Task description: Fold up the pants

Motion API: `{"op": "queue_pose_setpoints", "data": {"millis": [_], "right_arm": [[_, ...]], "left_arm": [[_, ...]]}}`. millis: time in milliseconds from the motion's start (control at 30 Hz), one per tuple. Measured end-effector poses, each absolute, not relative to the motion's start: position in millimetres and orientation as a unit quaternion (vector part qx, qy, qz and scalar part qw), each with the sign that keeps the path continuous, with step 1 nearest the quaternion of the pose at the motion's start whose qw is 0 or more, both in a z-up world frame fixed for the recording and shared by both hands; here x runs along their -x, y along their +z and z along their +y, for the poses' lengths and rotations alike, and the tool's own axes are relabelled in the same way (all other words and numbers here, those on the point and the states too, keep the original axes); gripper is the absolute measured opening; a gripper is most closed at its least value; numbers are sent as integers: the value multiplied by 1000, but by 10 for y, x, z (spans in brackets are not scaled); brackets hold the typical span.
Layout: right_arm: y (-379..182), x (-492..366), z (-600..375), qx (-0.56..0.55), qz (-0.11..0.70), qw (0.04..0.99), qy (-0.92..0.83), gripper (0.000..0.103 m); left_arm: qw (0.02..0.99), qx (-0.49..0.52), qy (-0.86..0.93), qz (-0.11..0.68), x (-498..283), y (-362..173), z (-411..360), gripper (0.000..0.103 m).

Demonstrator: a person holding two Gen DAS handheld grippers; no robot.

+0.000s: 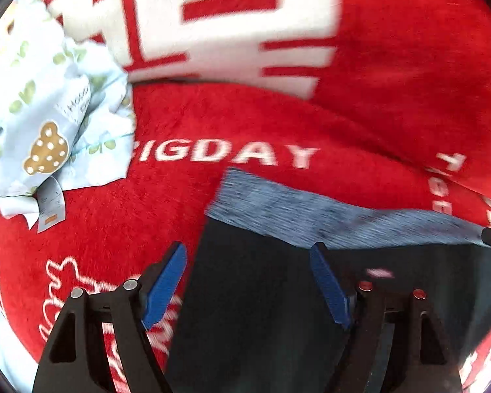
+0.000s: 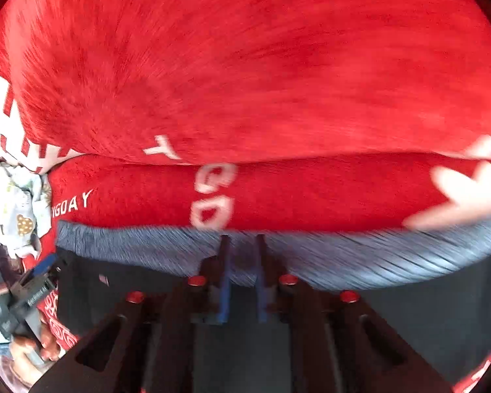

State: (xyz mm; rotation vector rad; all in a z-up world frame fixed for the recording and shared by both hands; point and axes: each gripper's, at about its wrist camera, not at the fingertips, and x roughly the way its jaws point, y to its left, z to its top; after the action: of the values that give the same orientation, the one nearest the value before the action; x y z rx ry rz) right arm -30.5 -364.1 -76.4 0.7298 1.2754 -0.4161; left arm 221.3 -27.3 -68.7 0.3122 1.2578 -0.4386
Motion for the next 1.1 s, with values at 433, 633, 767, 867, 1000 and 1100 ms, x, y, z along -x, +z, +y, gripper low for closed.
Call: {"op": "queue_pose_setpoints", "data": {"millis": [433, 633, 767, 867, 1000, 1100], "right_arm": [[-865, 2092, -3303, -598, 489, 617, -147, 32], [-1100, 2120, -3347, -649, 432, 607, -154, 32], [-1197, 2099, -3435, -656, 438, 592, -163, 28], [-1014, 2099, -3470, -627, 448, 616, -166, 8], [-983, 2208, -3360, -563, 497, 633, -191, 7], [-999, 2366, -3427, -585, 480, 630, -178, 8]], "left_arm": [[725, -121, -252, 630, -1231, -876, -530, 86], [723, -163, -250, 623, -1221, -865, -589, 95], [723, -158, -250, 624, -1303, -868, -507, 98], [726, -167, -246, 620, -1280, -864, -526, 98], [731, -174, -247, 612, -1283, -937, -603, 102], [728, -180, -235, 619, -1276, -942, -650, 102]]}}
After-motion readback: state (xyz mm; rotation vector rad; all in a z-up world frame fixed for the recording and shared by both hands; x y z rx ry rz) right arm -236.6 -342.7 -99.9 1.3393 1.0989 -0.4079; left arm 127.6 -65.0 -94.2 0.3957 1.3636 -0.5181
